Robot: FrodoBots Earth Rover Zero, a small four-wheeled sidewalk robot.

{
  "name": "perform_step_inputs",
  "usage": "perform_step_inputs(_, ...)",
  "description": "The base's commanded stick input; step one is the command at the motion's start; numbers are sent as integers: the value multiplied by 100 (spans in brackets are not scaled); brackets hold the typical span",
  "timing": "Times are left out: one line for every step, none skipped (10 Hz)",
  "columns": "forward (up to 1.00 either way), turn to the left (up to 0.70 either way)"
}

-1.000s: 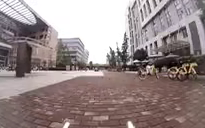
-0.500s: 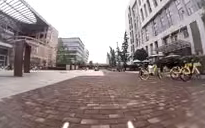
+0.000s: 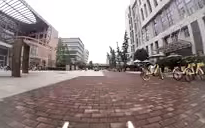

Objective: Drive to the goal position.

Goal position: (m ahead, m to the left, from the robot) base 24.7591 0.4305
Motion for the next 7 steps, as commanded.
perform_step_inputs(45, 0)
perform_step_inputs(45, 0)
perform_step_inputs(45, 0)
perform_step_inputs(45, 0)
perform_step_inputs(45, 0)
perform_step_inputs(45, 0)
perform_step_inputs(45, 0)
